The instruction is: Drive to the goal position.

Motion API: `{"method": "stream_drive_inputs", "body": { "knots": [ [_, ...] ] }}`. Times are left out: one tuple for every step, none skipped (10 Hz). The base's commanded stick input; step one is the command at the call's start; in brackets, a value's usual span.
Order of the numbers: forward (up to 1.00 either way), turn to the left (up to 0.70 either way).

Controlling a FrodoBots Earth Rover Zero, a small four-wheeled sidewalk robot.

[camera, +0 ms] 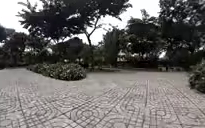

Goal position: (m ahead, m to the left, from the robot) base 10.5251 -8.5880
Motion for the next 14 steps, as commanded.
{"method": "stream_drive_inputs", "body": {
  "knots": [
    [1.00,-0.27],
    [1.00,-0.27],
    [1.00,-0.27],
    [1.00,-0.27],
    [1.00,-0.27],
    [1.00,-0.27],
    [1.00,-0.27],
    [1.00,-0.27],
    [1.00,-0.27],
    [1.00,-0.27],
    [1.00,-0.27],
    [1.00,-0.27],
    [1.00,-0.27],
    [1.00,-0.07]
  ]
}}
